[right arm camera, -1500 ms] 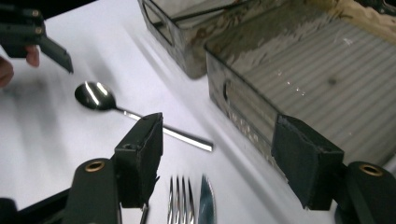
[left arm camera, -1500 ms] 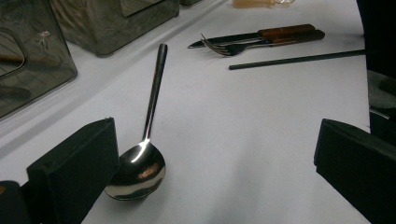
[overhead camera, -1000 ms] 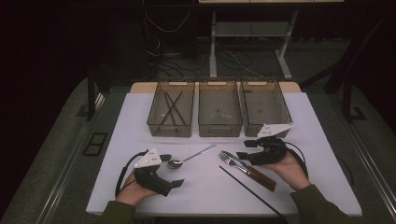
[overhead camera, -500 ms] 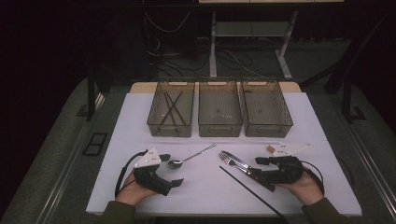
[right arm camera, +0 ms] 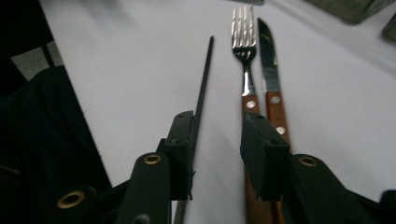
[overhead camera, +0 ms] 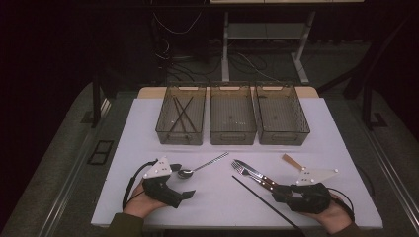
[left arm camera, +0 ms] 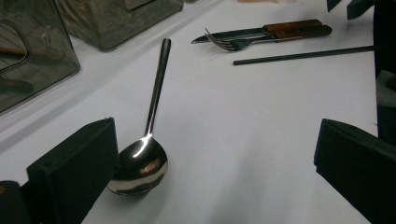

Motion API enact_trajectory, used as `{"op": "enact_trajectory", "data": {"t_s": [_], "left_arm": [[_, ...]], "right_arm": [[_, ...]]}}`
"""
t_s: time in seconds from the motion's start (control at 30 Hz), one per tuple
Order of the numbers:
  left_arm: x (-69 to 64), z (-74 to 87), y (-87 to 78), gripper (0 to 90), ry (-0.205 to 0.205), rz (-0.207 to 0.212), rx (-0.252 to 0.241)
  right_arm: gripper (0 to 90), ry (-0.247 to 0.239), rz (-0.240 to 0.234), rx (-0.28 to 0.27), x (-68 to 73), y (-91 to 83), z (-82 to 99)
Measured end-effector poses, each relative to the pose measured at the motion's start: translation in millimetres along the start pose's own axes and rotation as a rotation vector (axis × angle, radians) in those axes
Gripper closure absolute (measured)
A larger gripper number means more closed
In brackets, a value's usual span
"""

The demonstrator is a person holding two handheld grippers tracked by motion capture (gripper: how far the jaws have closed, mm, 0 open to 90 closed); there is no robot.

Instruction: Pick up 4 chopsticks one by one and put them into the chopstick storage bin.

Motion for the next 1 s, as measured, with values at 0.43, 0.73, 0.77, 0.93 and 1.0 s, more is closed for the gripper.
{"op": "enact_trajectory", "data": {"t_s": [0.43, 0.73, 0.77, 0.93, 1.0], "left_arm": [[0.8, 0.1, -0.5, 0.0, 0.001, -0.003, -0.004], [0.0, 0.0, -0.4, 0.0, -0.006, -0.004, -0.007], [-0.2, 0.2, -0.3, 0.0, -0.009, -0.004, -0.004], [0.0, 0.4, -0.3, 0.0, 0.003, -0.002, -0.001], [-0.5, 0.4, -0.1, 0.0, -0.004, -0.003, -0.003]], "right_arm": [[74.7, -0.023, -0.042, 0.138, 8.7, 20.7, 15.6], [77.0, -0.038, -0.038, 0.196, 9.9, 26.4, 20.9], [77.3, -0.045, -0.037, 0.2, 9.7, 27.2, 21.3], [80.1, -0.062, -0.021, 0.215, 9.3, 27.8, 22.3], [81.5, -0.064, -0.018, 0.215, 9.0, 27.9, 22.4]]}}
Point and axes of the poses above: each handheld gripper's, and its own axes: y roughly forward along the jaws, z roughly out of its underside, x roughly to its left, the point moved 7 cm from there along y, roughly forward along the jaws, and after that the axes turned 15 degrees about -z, right-handed, at the moved point
